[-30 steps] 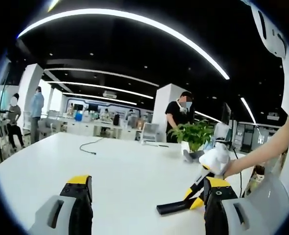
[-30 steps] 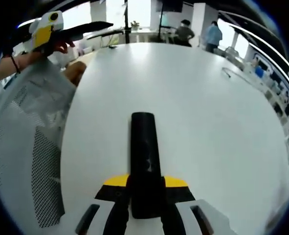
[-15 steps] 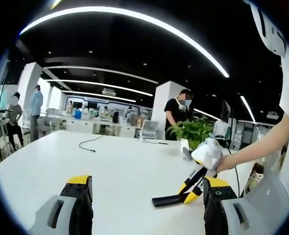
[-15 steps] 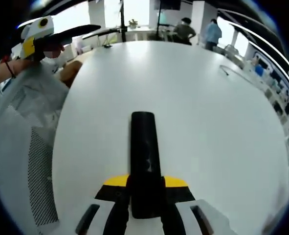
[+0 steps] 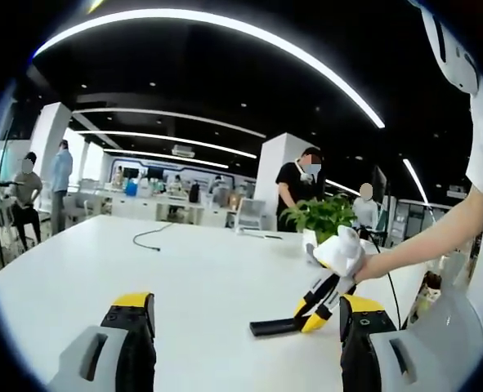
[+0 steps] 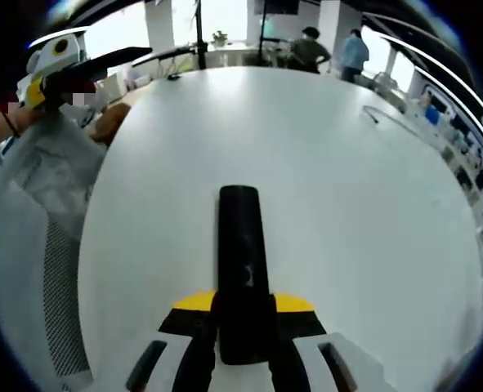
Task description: Press the specified remote control buttons in sequence, fully releasing each button before pressing the next.
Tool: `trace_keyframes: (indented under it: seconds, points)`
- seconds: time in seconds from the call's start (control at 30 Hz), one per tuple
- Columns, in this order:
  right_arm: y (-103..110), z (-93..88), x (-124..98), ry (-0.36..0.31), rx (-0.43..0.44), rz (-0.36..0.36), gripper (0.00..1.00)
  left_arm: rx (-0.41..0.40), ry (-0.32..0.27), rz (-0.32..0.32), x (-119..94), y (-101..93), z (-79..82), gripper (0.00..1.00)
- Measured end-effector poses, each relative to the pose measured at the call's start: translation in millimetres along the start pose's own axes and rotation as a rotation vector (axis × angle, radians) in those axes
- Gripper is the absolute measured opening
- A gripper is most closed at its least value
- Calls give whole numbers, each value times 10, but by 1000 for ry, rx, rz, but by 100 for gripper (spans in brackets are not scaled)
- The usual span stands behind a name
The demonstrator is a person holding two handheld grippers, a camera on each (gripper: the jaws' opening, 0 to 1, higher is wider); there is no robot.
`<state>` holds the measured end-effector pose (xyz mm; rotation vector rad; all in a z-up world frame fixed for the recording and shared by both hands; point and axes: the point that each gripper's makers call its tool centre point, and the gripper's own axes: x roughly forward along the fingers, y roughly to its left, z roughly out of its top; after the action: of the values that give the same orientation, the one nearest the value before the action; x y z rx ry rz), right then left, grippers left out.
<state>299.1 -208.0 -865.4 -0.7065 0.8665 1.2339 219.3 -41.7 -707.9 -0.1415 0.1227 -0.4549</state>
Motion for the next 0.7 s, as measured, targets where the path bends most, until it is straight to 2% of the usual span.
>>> trace_keyframes:
  seconds: [0.7]
  points:
    - [-187,52,50,-8,2,-5,21,-10,15,-4,32,7,-37,97]
